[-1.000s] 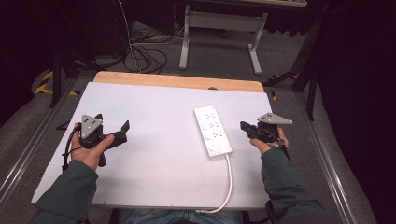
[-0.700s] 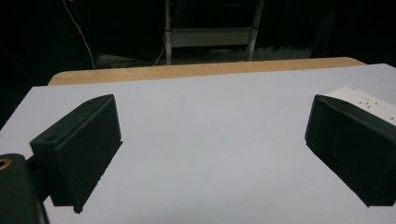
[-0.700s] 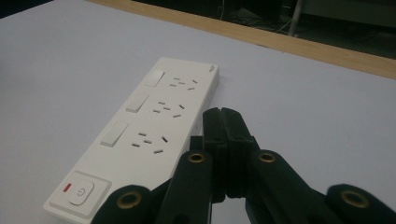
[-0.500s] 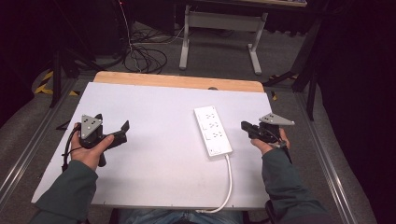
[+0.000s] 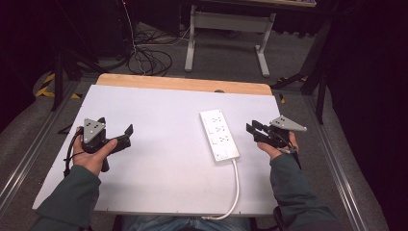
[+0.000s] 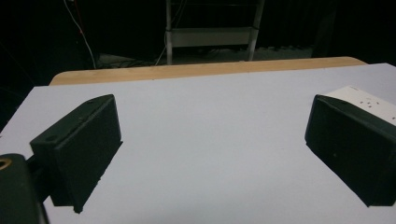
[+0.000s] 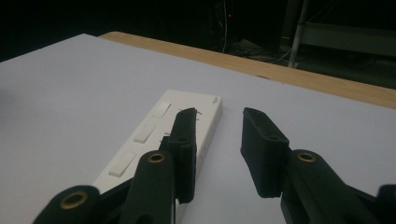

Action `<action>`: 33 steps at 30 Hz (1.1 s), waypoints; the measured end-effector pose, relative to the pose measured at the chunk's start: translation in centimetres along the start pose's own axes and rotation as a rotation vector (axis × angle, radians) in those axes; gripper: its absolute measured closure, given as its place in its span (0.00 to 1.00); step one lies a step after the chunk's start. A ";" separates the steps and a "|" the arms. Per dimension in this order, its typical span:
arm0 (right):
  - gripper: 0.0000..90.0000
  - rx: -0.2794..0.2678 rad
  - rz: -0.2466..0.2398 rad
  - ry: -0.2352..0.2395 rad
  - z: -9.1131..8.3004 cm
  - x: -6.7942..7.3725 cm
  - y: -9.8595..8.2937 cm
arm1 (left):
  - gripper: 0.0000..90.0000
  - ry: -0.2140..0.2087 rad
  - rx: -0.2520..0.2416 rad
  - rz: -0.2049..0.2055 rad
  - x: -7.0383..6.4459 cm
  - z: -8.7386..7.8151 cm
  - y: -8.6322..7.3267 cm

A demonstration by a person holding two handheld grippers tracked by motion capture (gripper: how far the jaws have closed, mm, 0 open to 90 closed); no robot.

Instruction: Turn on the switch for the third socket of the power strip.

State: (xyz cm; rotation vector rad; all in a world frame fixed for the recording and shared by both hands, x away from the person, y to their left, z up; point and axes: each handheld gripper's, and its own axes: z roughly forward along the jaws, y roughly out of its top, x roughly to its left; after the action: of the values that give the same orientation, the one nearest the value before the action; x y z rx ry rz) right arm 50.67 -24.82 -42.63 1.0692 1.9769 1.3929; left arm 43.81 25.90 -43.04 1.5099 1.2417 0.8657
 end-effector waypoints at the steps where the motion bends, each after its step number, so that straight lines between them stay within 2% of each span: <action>1: 0.73 -0.006 -0.006 0.006 0.0 0.0 0.0 | 0.05 0.001 0.000 -0.001 0.0 0.0 0.0; 10: 0.66 -0.028 0.007 0.005 -0.1 -0.1 0.1 | 0.05 0.002 0.000 0.000 0.0 0.0 0.0; 16: 0.53 -0.026 0.026 0.001 0.1 0.0 0.0 | 0.05 0.003 0.000 0.000 0.0 0.0 0.0; 18: 0.47 -0.027 0.047 -0.002 0.2 -0.1 -0.1 | 0.05 0.003 0.000 0.001 0.0 0.0 0.0; 22: 0.44 -0.027 0.059 -0.008 0.3 -0.1 -0.1 | 0.05 0.003 0.000 0.002 0.0 0.0 0.0; 33: 0.22 -0.012 0.085 -0.007 0.5 -0.3 -0.2 | 0.05 0.001 0.000 0.004 0.0 0.0 0.0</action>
State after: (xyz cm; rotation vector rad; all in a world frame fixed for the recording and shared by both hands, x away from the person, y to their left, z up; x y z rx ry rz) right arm 51.17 -24.79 -43.06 1.1634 1.9358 1.4412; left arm 43.83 25.86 -43.06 1.5125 1.2398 0.8695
